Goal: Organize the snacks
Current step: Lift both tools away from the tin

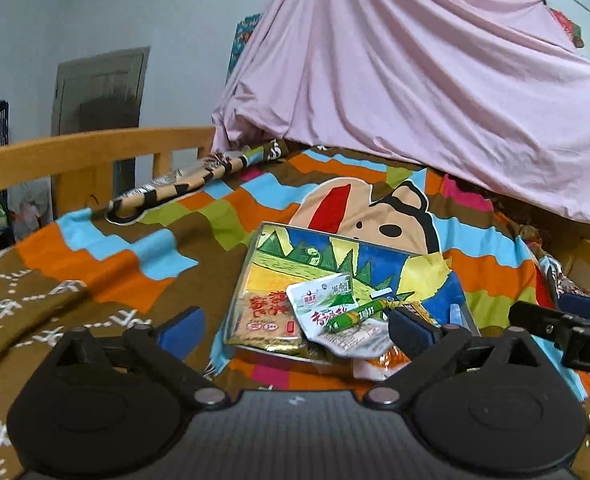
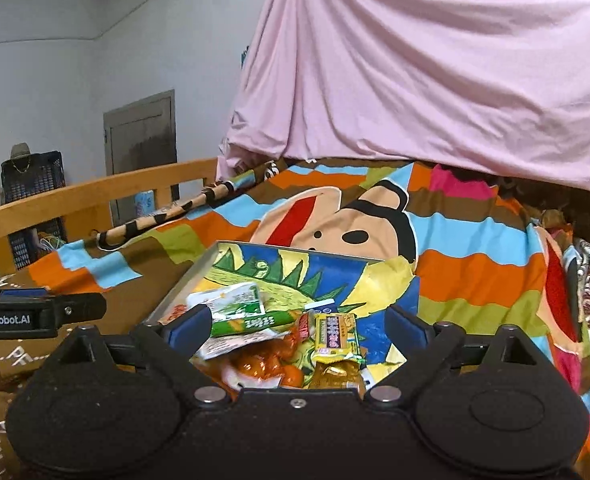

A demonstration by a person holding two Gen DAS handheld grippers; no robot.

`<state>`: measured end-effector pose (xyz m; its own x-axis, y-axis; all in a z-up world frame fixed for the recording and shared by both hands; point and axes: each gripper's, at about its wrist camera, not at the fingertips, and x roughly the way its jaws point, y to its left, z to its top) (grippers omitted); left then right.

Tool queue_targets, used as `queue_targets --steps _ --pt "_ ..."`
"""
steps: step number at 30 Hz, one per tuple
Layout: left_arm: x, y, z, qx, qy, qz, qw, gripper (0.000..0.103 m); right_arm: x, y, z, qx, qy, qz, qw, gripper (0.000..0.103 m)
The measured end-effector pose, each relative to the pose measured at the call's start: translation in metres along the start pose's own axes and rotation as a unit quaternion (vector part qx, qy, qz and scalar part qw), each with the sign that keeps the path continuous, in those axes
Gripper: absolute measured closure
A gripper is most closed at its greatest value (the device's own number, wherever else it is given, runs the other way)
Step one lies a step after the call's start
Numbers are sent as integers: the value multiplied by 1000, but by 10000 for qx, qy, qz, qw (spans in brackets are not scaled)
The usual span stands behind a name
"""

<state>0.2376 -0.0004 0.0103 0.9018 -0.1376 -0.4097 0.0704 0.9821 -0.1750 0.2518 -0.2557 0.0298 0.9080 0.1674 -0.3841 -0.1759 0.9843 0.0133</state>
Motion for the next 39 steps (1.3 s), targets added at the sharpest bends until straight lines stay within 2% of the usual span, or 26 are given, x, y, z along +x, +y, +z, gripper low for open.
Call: queue_targets --steps 11,15,18,26,39 --pt "-59 10 -19 64 -109 76 9999 1 -59 13 -17 58 -31 48 10000 7" --pt "-75 14 -28 44 -86 114 9999 1 -75 16 -24 138 -6 93 9999 2" --pt "-85 16 -34 7 -73 122 9999 1 -86 20 -29 73 -9 91 9999 2" --pt "-106 19 -50 -144 -50 50 9999 1 -112 26 -40 -17 27 50 10000 1" --pt "-124 16 -66 -56 -64 -42 10000 1 -130 33 -55 -97 177 -10 9998 1"
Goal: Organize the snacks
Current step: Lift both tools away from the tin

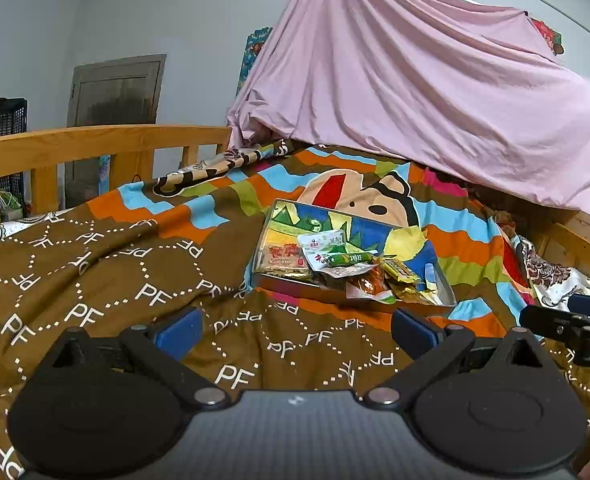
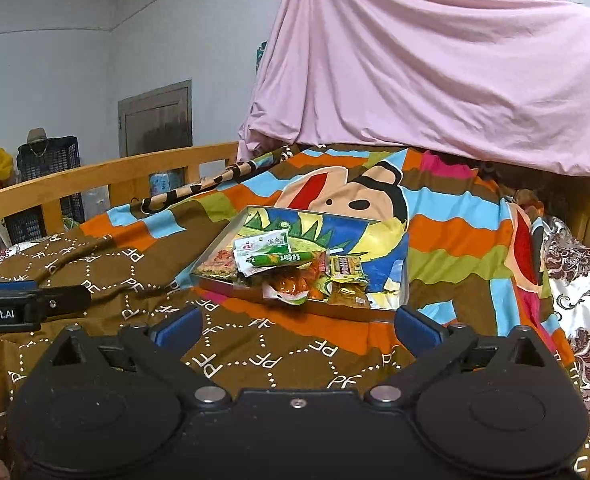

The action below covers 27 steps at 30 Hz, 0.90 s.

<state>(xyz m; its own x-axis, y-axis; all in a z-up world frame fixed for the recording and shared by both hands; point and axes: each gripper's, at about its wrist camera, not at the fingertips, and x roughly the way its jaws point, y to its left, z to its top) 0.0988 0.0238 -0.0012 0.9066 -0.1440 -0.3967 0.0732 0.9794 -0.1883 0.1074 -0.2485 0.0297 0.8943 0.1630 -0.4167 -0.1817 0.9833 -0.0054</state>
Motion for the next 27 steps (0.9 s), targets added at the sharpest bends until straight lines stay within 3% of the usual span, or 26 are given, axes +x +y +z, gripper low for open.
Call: queue_targets --steps 16,27 --pt "-14 -1 -10 51 -86 76 9999 1 2 -2 -9 200 183 -176 9995 1" --pt "-2 -11 -15 383 334 312 9982 0 12 7 -17 157 556 -293 9979 1"
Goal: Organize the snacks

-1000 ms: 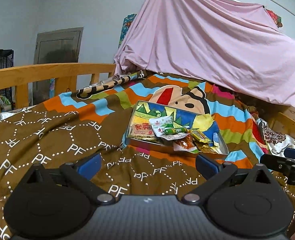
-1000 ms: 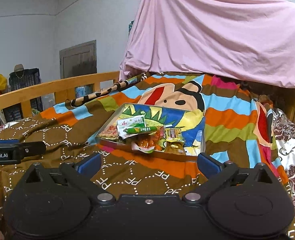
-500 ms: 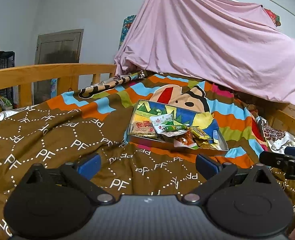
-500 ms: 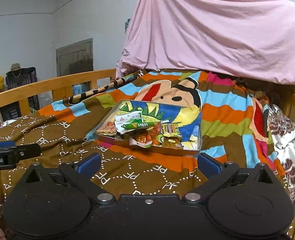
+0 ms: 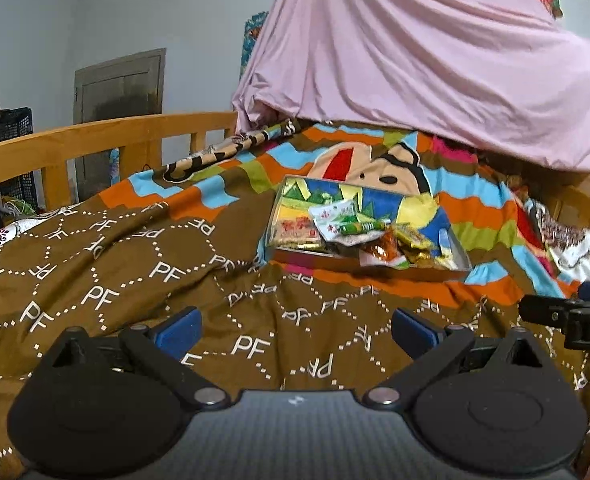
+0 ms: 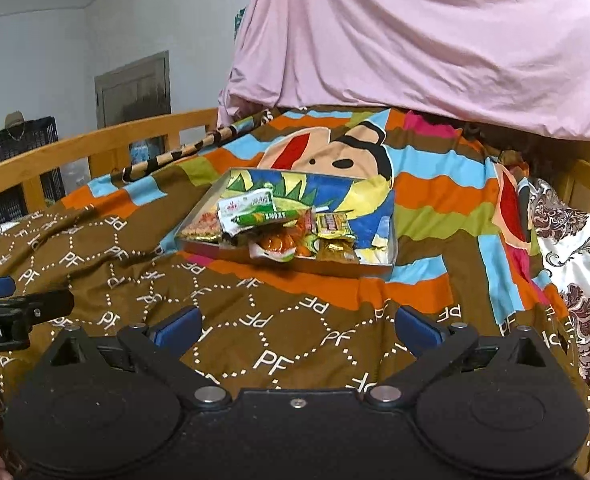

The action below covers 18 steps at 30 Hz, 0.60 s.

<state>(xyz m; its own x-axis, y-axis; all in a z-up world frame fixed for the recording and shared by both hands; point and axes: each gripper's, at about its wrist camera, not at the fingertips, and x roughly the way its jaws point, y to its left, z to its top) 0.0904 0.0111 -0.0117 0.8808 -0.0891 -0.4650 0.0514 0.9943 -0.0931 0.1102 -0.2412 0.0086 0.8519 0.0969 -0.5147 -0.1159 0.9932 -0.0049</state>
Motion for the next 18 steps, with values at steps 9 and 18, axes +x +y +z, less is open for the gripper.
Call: queue_targets --steps 9,18 --pt "5 -1 -1 34 158 85 9998 0 11 -3 -3 115 267 -140 9995 1" --pt "5 0 -2 14 215 108 9997 0 15 -2 -4 124 369 -162 9991 1"
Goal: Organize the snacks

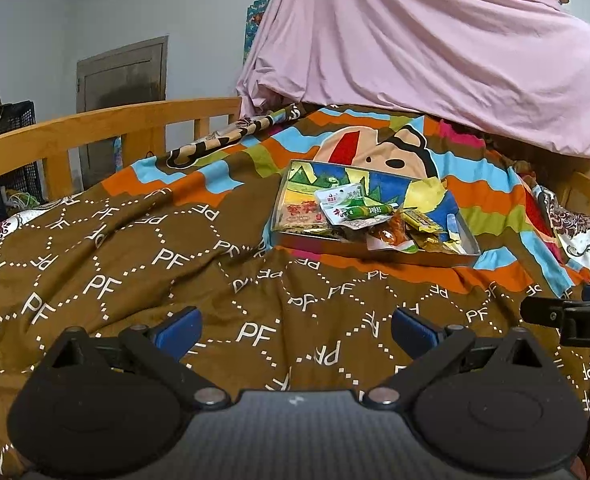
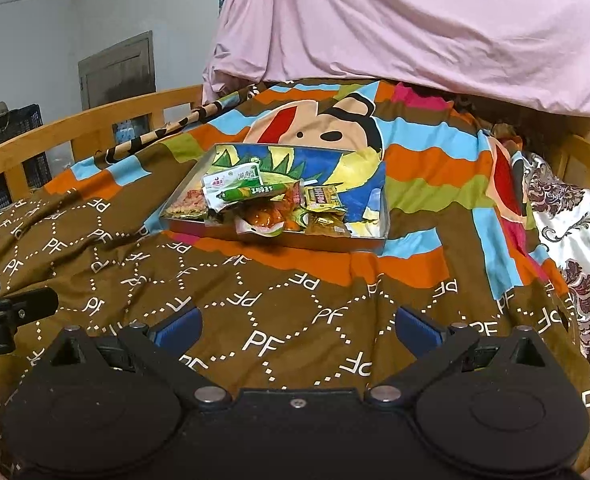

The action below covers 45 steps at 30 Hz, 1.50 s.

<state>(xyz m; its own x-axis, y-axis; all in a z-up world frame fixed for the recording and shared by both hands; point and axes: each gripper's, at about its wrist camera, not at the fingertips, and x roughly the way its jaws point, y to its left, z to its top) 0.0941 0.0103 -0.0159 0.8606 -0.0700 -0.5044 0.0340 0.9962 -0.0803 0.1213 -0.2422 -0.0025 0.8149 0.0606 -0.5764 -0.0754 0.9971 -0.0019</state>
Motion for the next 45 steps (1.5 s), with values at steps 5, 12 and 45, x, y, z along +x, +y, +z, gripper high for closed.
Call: queue_targets --steps 5,12,45 --pt "1 -2 0 32 38 19 10000 0 1 1 0 -47 45 7 10000 1" --pt "2 -2 0 43 66 37 10000 0 1 2 0 -91 65 13 9999 1" --pt "6 -2 -2 55 154 85 9998 0 3 5 -1 -151 100 18 9998 1"
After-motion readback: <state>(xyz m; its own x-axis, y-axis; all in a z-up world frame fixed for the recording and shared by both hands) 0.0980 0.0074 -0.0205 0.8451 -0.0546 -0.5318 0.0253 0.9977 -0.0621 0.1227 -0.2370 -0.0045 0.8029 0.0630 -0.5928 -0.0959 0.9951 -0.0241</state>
